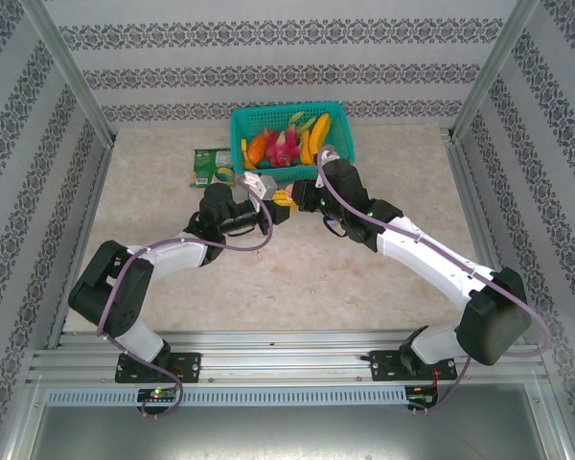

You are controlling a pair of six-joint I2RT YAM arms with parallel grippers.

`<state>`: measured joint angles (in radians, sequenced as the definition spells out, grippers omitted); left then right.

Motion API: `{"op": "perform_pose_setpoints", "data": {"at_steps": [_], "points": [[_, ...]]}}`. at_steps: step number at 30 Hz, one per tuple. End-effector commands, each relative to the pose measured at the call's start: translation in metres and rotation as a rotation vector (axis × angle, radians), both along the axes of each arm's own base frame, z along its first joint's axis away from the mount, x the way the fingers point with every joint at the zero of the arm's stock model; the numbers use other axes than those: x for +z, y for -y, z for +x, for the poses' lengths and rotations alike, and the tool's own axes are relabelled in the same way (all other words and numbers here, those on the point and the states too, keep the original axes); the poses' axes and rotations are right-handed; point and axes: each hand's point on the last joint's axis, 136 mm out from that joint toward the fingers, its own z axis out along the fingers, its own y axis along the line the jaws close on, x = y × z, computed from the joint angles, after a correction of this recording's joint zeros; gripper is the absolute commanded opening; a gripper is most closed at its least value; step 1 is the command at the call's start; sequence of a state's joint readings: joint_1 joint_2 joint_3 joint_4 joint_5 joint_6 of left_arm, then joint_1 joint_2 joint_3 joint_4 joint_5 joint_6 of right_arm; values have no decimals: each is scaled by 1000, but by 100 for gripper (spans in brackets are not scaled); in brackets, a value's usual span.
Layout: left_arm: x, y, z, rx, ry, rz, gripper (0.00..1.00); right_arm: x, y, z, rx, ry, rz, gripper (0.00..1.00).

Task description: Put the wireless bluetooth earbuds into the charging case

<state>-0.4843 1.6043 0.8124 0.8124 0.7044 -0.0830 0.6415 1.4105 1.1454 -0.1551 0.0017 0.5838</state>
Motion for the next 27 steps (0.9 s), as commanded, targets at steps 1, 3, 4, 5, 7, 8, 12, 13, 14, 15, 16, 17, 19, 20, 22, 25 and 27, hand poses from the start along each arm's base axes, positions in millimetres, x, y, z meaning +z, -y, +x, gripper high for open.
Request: {"op": "perform_pose_setpoints", "data": {"at_steps": [1,3,4,5,7,8,12,13,14,15,16,17,19,20,22,25,27], "points": [[67,8,-19,-77,213,-82,0,-13,-13,-23,136,-60,-17,22],[69,8,-20,-78,222,-83,0,-11,-12,-24,137,-58,-13,27],[70,7,-20,-77,224,-82,0,-10,-11,-24,134,-57,-8,30],[71,8,-20,-77,226,-83,0,-9,-9,-24,128,-58,-4,32],[70,8,-20,-81,225,-80,0,-4,-5,-22,114,-55,14,37],[70,8,-20,-79,226,-81,0,0,-3,-21,107,-51,27,39],[67,7,-20,-74,226,-75,0,21,6,-21,81,-28,86,46],[66,7,-19,-70,226,-73,0,29,8,-22,78,-18,105,48],[64,6,-20,-68,225,-70,0,36,12,-22,71,-7,119,49],[64,6,-20,-65,226,-70,0,42,14,-23,66,1,133,50],[63,5,-20,-61,226,-69,0,50,19,-23,57,12,148,51],[62,4,-20,-56,226,-68,0,55,23,-24,47,18,161,51],[61,2,-20,-47,228,-65,0,64,31,-24,24,23,182,51],[60,2,-20,-44,229,-65,0,67,35,-24,16,25,188,52],[60,1,-22,-41,231,-65,0,70,40,-25,6,24,194,51],[61,-3,-22,-22,237,-64,0,66,46,-25,-18,9,189,52],[61,-8,-23,-1,245,-62,0,58,49,-24,-36,-11,176,51]]}}
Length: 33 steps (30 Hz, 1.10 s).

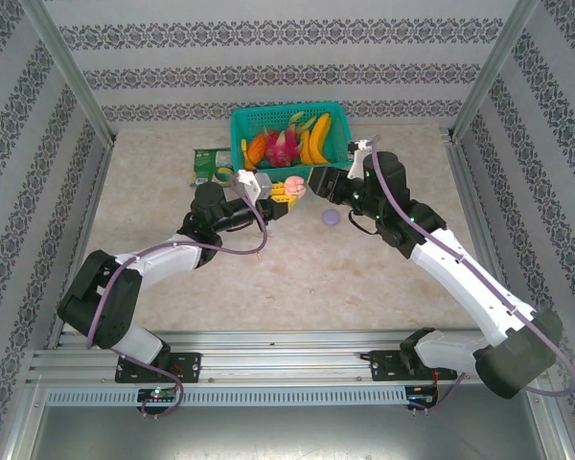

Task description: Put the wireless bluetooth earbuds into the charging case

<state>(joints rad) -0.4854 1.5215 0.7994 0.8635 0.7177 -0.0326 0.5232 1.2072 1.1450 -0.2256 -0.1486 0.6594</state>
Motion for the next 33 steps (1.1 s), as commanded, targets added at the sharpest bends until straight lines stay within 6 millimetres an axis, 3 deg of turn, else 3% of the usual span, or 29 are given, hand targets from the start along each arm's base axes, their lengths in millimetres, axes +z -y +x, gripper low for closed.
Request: {"op": "perform_pose_setpoints", "data": {"at_steps": [1,9,18,23,33], "points": [[19,-6,-8,30,89,-26,0,-16,6,-3,-23,-62,-14,51],[15,-46,-1,199,93,-27,0,-81,4,-7,-38,-213,-136,51],[14,-102,0,409,96,-42,0,-143,-35,-16,20,-316,-304,50],[18,-125,-3,478,96,-64,0,-163,-56,-17,53,-357,-350,50],[36,-161,-10,585,108,-130,0,-181,-106,-14,134,-398,-451,48]]}}
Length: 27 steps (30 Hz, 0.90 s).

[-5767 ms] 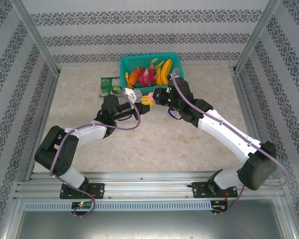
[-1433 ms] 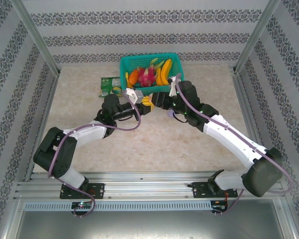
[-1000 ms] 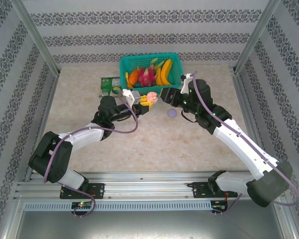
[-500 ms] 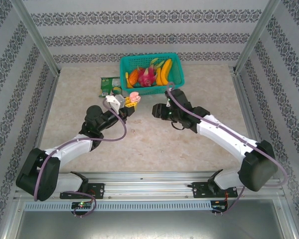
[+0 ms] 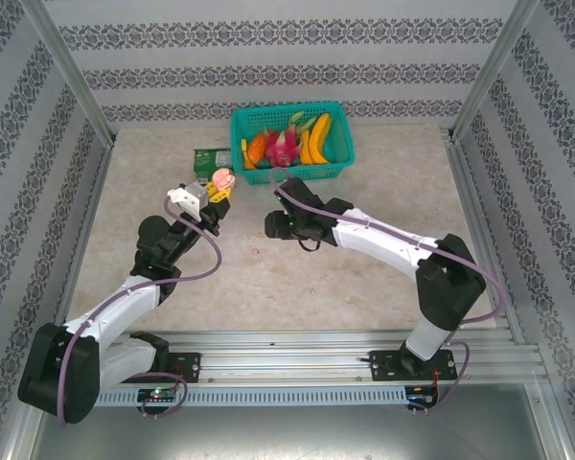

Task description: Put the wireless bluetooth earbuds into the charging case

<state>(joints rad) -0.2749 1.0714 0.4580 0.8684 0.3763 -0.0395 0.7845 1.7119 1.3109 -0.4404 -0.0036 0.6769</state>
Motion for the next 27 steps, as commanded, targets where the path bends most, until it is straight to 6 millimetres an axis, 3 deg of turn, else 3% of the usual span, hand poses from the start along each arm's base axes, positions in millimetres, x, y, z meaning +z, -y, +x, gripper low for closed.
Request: {"op": "perform_pose_setpoints", "data": {"at_steps": [1,18,27], "points": [[15,-13,-4,41,33,-43,0,-4,-11,0,25,-8,-62,48],[13,-48,-3,123,32,-85,0,-35,-51,0,117,-53,-228,48],[11,-61,4,151,32,-99,0,-67,-59,-5,141,-100,-304,48]]}}
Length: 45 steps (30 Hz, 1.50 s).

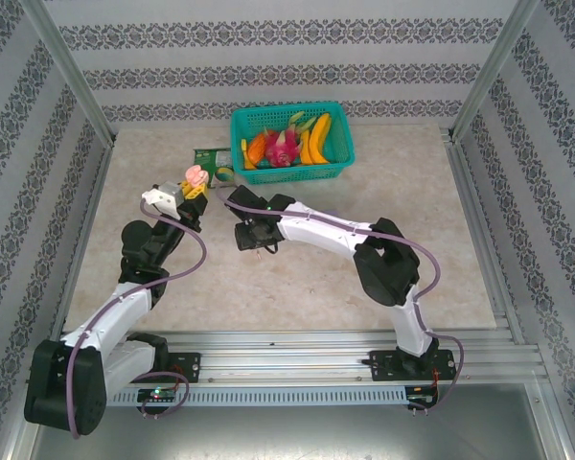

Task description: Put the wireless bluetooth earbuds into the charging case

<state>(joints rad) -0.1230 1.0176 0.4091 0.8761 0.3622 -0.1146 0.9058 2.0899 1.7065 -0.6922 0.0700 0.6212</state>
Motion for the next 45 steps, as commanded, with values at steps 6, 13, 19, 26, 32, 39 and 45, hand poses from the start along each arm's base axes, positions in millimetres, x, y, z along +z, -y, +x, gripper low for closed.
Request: {"op": "perform_pose_setpoints", "data": {"at_steps": [6,13,19,26,32,39,45], "points": [[16,-12,-1,13,62,-37,0,-33,4,-4,17,-34,-113,47],[17,-11,-1,3,65,-46,0,-51,7,-3,19,-47,-157,46],[17,-11,-2,1,64,-51,0,-58,6,0,23,-51,-171,45],[16,-12,-3,5,65,-57,0,-66,7,0,26,-63,-195,43],[18,-13,-5,5,68,-60,0,-70,11,0,17,-70,-215,40],[17,-13,-5,4,67,-65,0,-74,10,-3,20,-76,-221,39],[16,-13,-6,6,66,-66,0,-77,8,-3,24,-81,-227,39]]}}
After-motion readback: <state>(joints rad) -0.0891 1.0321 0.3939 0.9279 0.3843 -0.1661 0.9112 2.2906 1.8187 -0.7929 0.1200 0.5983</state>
